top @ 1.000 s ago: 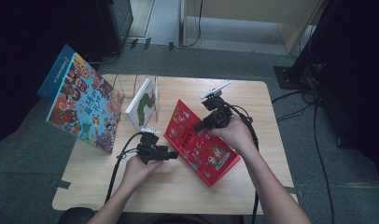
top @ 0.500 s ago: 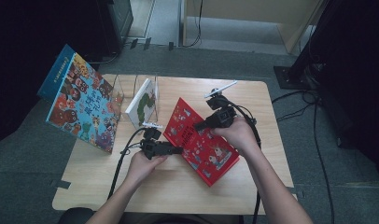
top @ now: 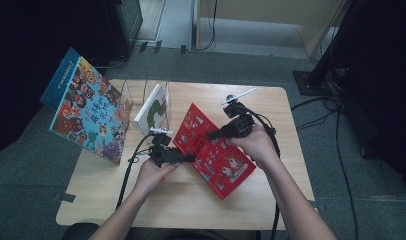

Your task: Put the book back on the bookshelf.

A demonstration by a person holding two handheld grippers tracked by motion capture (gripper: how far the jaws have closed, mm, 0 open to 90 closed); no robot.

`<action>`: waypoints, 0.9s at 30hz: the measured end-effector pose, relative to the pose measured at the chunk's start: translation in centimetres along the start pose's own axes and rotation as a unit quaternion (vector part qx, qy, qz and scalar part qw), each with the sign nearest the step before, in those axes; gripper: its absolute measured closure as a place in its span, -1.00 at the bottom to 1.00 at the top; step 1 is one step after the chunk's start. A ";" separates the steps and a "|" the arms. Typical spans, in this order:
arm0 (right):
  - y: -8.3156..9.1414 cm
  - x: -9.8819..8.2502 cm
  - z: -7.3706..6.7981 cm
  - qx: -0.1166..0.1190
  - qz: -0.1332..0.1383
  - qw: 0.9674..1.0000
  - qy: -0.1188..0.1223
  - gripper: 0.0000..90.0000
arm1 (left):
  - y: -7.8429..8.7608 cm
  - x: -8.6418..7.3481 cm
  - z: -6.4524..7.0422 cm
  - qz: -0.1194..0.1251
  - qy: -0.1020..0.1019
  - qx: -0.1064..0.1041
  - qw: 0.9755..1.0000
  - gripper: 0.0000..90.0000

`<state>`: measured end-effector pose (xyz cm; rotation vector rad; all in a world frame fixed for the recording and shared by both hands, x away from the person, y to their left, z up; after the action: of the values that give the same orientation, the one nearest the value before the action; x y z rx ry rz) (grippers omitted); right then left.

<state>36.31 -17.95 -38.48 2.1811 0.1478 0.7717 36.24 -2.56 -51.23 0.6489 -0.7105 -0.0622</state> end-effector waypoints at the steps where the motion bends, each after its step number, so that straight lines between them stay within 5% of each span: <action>1: 0.0 -0.1 0.0 0.004 0.002 1.000 -0.002 0.94 | 0.1 0.1 0.0 -0.001 -0.004 0.001 1.000 -0.74; 6: 0.4 -0.3 0.2 0.031 0.026 0.999 0.000 0.94 | 1.0 0.7 0.4 0.004 -0.032 0.013 0.999 -0.74; 11: 1.2 -1.2 0.6 0.083 0.048 0.995 0.011 0.97 | 2.4 2.0 1.6 0.037 -0.036 -0.036 0.998 -0.73; 13: 1.4 -1.6 0.7 0.101 0.059 0.993 0.028 0.97 | 3.1 2.5 2.0 0.044 -0.054 -0.027 0.997 -0.71; 20: 1.7 -2.6 1.6 0.122 0.081 0.987 0.066 0.96 | 5.8 3.8 2.6 0.047 -0.087 -0.017 0.995 -0.14; 23: 1.5 -2.8 2.5 0.101 0.093 0.986 0.098 0.75 | 7.2 4.5 3.5 0.066 -0.128 -0.016 0.989 0.22; 27: 0.5 -2.9 3.6 0.058 0.080 0.987 0.125 0.45 | 8.5 5.3 5.3 0.060 -0.190 -0.015 0.980 0.55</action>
<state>35.92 -21.63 -41.32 2.2186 0.1480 1.1537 35.66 0.05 -40.23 0.5688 -1.1132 -0.0874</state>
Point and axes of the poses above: each handheld gripper's, and its own axes: y roughly backward along the jaws, x roughly out of its top, z roughly to its right, the point moved 7 cm from there along -y, roughly forward along the jaws, and after that the axes turned 2 degrees about -y, right-handed, at the moved point
